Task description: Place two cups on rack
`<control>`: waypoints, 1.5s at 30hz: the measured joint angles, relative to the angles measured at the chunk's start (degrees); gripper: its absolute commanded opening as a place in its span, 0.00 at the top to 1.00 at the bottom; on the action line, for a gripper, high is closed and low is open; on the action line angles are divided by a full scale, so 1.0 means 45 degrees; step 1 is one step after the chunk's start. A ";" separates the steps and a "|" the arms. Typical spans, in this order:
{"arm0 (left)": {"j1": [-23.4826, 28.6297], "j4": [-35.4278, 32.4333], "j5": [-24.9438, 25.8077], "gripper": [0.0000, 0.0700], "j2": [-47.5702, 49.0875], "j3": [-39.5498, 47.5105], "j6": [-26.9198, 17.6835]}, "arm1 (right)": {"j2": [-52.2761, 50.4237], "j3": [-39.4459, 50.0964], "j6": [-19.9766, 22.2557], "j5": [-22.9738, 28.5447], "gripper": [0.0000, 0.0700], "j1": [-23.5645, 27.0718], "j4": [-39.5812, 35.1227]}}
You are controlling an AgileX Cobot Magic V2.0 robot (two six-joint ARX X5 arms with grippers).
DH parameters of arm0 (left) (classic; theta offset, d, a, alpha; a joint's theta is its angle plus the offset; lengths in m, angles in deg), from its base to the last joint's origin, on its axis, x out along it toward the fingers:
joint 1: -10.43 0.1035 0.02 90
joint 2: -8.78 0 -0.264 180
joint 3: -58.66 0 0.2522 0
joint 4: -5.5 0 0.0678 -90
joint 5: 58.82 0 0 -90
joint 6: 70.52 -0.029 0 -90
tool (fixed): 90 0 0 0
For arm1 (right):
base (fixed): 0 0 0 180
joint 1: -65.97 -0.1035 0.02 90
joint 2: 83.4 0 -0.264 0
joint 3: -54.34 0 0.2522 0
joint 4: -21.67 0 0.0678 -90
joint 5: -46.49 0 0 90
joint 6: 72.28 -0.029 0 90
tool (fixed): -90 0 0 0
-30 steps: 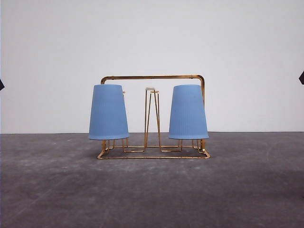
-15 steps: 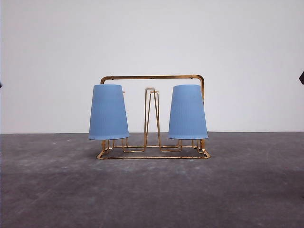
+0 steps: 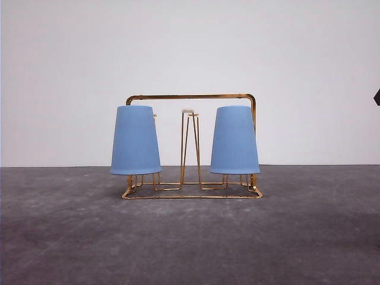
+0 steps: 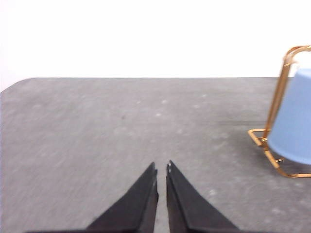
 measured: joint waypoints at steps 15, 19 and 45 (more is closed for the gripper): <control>0.0102 0.1106 0.0058 0.98 0.0195 0.0324 -0.0288 | 0.0000 0.0000 0.0000 0.0000 0.99 0.0000 0.0010; 0.0102 0.1106 0.0053 0.98 0.0195 0.0324 -0.0153 | 0.0000 -0.0005 0.0000 -0.0001 0.99 0.0000 0.0015; 0.0102 0.1106 0.0053 0.98 0.0195 0.0324 -0.0140 | -0.5213 0.4665 0.2399 0.1828 0.99 0.4585 -0.2147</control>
